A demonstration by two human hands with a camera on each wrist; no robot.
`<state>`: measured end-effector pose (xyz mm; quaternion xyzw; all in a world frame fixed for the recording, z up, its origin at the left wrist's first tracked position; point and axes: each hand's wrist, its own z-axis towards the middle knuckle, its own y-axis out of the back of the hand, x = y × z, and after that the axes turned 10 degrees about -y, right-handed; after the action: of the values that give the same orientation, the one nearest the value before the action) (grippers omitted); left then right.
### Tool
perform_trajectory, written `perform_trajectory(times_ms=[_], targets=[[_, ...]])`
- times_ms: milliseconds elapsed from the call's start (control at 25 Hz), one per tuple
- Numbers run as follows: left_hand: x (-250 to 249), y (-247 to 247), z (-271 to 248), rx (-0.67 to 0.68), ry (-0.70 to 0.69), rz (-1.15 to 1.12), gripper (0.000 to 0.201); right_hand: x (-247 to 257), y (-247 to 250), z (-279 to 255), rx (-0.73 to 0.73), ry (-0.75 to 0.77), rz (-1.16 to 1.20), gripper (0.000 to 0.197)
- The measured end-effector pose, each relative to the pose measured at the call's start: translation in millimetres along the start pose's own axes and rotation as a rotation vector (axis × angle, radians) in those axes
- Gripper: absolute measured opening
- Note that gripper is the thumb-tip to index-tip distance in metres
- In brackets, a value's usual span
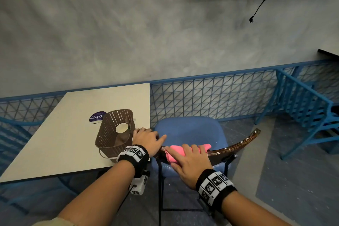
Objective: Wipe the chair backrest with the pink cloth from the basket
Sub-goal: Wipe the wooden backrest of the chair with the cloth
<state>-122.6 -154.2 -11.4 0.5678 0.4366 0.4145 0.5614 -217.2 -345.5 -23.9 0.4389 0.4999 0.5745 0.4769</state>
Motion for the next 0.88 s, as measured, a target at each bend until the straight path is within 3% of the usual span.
perform_trajectory(times_ms=[120, 240, 360, 560, 880], targets=[[-4, -1, 0, -0.04, 0.007, 0.034, 0.07, 19, 3, 7, 0.017, -0.037, 0.024, 0.055], [-3, 0, 0, -0.042, 0.005, 0.058, 0.066, 26, 5, 11, 0.006, -0.026, 0.06, 0.055], [-4, 0, -1, -0.044, 0.018, 0.071, 0.064, 2, 3, 0, -0.036, 0.018, 0.088, 0.051], [-3, -4, 0, -0.067, 0.005, 0.085, 0.077, -31, 1, -12, -0.012, 0.017, 0.067, 0.053], [3, -10, 6, -0.042, -0.014, 0.078, 0.08, 22, 1, 5, 0.047, 0.015, 0.068, 0.063]])
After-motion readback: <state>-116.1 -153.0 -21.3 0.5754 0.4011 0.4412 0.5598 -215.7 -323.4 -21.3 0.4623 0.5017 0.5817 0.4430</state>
